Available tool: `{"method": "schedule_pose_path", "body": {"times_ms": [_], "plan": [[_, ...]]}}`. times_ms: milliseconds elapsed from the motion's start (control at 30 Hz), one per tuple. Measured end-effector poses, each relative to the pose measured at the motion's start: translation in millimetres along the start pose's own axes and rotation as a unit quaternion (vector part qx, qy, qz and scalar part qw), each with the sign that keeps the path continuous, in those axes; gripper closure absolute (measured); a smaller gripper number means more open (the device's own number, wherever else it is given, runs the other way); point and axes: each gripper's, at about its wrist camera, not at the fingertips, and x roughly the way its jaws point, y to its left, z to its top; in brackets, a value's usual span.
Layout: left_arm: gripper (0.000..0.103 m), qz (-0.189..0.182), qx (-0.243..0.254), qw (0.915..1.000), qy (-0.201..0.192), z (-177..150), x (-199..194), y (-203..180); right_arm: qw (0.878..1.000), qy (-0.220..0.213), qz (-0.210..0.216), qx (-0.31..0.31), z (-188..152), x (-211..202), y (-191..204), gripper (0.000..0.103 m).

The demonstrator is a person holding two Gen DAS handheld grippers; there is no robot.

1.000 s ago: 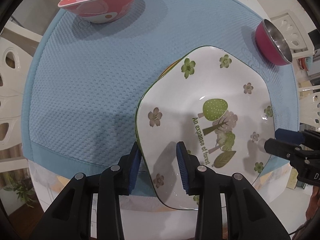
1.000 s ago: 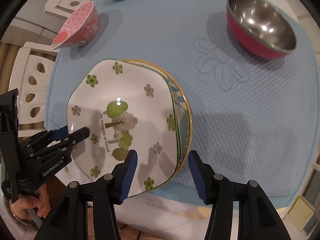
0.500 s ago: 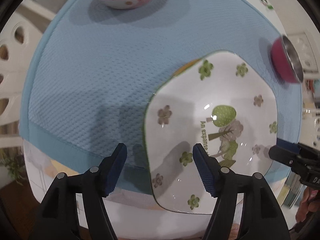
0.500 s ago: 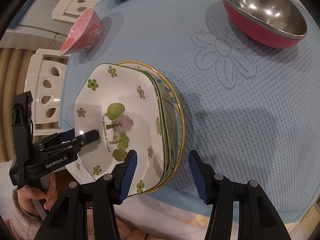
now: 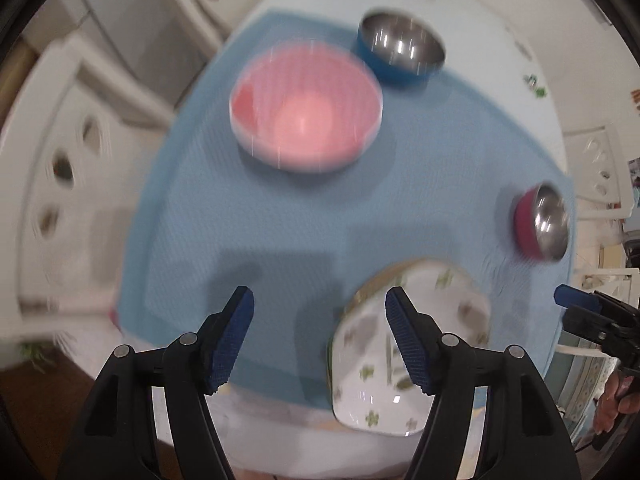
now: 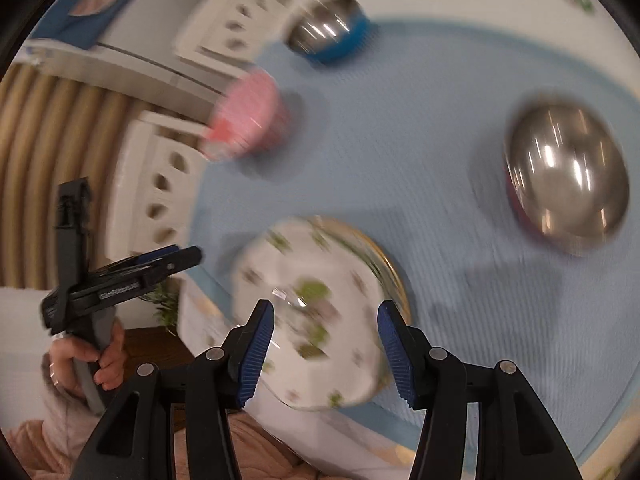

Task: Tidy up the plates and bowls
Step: 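Move both grippers to the blue steel bowl rim and grasp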

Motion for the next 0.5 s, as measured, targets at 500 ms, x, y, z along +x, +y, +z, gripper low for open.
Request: {"method": "schedule_pose_path", "body": {"times_ms": [500], "plan": [[0.035,-0.045,0.075,0.9935,-0.072,196.1,-14.3,-3.8,0.988,-0.117,0.064,0.077,166.7,-8.7,48.5,0.023]]}}
